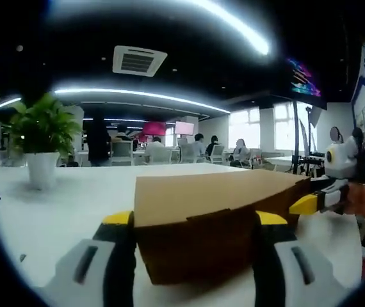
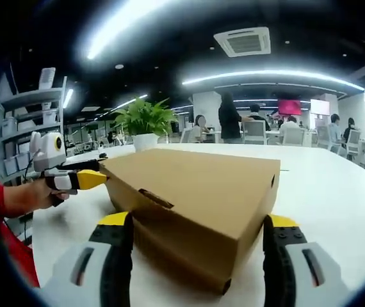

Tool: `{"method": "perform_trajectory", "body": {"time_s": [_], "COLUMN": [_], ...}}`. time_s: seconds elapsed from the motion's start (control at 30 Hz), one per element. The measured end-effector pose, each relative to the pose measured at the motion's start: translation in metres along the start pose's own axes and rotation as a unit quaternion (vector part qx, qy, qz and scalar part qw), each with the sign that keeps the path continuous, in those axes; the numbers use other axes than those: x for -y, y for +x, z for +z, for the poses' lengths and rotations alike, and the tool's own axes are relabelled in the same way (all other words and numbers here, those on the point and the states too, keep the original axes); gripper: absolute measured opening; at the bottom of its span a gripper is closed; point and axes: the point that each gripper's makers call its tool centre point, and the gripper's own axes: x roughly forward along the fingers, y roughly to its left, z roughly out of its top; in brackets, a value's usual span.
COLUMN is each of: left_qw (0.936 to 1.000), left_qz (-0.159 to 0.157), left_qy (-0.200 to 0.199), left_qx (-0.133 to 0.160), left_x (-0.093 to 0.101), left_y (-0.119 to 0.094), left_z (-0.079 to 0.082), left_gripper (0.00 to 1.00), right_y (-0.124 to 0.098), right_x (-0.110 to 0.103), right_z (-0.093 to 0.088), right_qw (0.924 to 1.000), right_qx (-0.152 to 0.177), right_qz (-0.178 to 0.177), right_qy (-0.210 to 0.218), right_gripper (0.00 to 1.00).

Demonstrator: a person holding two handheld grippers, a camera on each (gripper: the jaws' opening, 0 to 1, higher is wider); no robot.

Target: Operate the shoe box by opening the lid, removing the specified soft item, and placing it in the target area until the item is outside and the box remains undamaged.

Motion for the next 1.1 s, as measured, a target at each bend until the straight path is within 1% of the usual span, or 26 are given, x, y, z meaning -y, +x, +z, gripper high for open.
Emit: {"method": "perform_trajectory", "body": {"time_s": [0.07, 0.17, 0.27, 0.33, 0.4, 0.5, 0.6, 0.7, 0.73, 0.77, 0.8, 0.83, 0.87, 0.93, 0.97, 1.0, 1.07, 1.1], "left_qw": [1.0, 1.0, 1.0, 1.0, 1.0, 0.9999, 0.9998, 0.9998, 0.9999, 0.9998, 0.9991, 0.9986, 0.9986, 0.9996, 0.9998, 0.9997, 0.9997, 0.9997], "left_qz": [0.003, 0.005, 0.006, 0.008, 0.007, 0.009, 0.018, 0.016, 0.015, 0.012, 0.023, 0.033, 0.023, 0.014, 0.015, 0.018, 0.023, 0.023], "left_qy": [-0.001, 0.002, 0.002, 0.0, 0.001, -0.005, 0.012, 0.005, 0.005, 0.015, 0.031, 0.039, 0.045, 0.021, 0.01, 0.009, 0.004, -0.006], "left_qx": [0.0, -0.001, 0.0, 0.001, 0.001, 0.004, 0.003, 0.006, 0.005, -0.002, -0.015, -0.015, -0.015, -0.011, -0.011, -0.012, -0.012, -0.011], "left_x": [0.005, 0.001, 0.002, 0.0, 0.003, 0.002, 0.001, 0.004, 0.004, 0.004, 0.0, -0.004, -0.002, 0.0, 0.002, 0.001, -0.002, -0.001], "left_y": [-0.005, -0.009, -0.014, -0.016, -0.019, -0.024, -0.028, -0.033, -0.034, -0.036, -0.039, -0.04, -0.039, -0.038, -0.037, -0.037, -0.036, -0.036], "left_z": [0.001, 0.0, 0.0, 0.0, -0.001, -0.001, -0.004, -0.001, -0.001, -0.003, -0.008, -0.009, -0.01, -0.009, -0.008, -0.007, -0.009, -0.008], "left_gripper": [0.75, 0.74, 0.74, 0.73, 0.73, 0.72, 0.7, 0.7, 0.69, 0.66, 0.62, 0.6, 0.61, 0.64, 0.65, 0.65, 0.65, 0.66], "right_y": [-0.001, -0.002, 0.0, 0.001, 0.002, 0.003, 0.003, 0.003, 0.004, 0.005, 0.003, 0.004, 0.002, -0.003, -0.005, -0.006, -0.009, -0.009], "right_x": [-0.001, -0.004, -0.004, -0.004, -0.005, -0.007, -0.009, -0.009, -0.009, -0.008, 0.005, -0.002, -0.002, 0.0, -0.004, -0.006, -0.006, -0.004], "right_z": [0.0, 0.0, -0.001, -0.002, -0.003, -0.003, -0.003, -0.004, -0.004, -0.006, -0.013, -0.011, -0.013, -0.01, -0.005, -0.001, -0.001, 0.001], "right_qw": [1.0, 1.0, 0.9999, 0.9999, 0.9998, 0.9997, 0.9996, 0.9994, 0.9991, 0.9986, 0.9957, 0.996, 0.9967, 0.9974, 0.9983, 0.9984, 0.9982, 0.998], "right_qx": [0.001, 0.001, 0.0, -0.002, -0.003, -0.005, -0.008, -0.004, -0.001, -0.004, -0.025, -0.01, -0.011, 0.003, 0.018, 0.028, 0.028, 0.028], "right_qz": [0.002, 0.007, 0.011, 0.013, 0.012, 0.013, 0.019, 0.025, 0.025, 0.023, -0.018, -0.005, -0.006, -0.008, 0.003, 0.009, 0.009, 0.008], "right_qy": [-0.001, -0.002, -0.005, -0.008, -0.013, -0.018, -0.02, -0.023, -0.033, -0.047, -0.088, -0.088, -0.08, -0.071, -0.056, -0.049, -0.053, -0.056], "right_gripper": [0.86, 0.86, 0.86, 0.87, 0.88, 0.89, 0.89, 0.91, 0.92, 0.89, 0.84, 0.84, 0.84, 0.83, 0.84, 0.85, 0.86, 0.85]}}
